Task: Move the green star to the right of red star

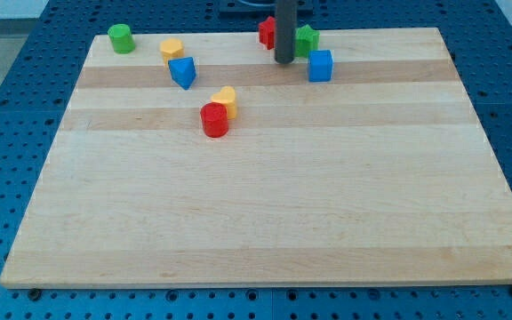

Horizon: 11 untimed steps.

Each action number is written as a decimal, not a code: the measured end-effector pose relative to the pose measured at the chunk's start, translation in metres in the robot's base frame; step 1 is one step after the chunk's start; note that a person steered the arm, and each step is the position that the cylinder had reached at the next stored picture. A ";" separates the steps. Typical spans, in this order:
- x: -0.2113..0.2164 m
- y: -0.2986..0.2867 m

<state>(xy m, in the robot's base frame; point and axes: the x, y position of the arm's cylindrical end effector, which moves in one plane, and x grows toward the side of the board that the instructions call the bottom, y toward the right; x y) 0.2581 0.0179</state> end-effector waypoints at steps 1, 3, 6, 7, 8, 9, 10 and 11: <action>-0.003 -0.009; -0.009 0.009; -0.017 0.073; -0.017 0.077; -0.017 0.091; -0.019 0.118; -0.032 0.141; -0.056 0.144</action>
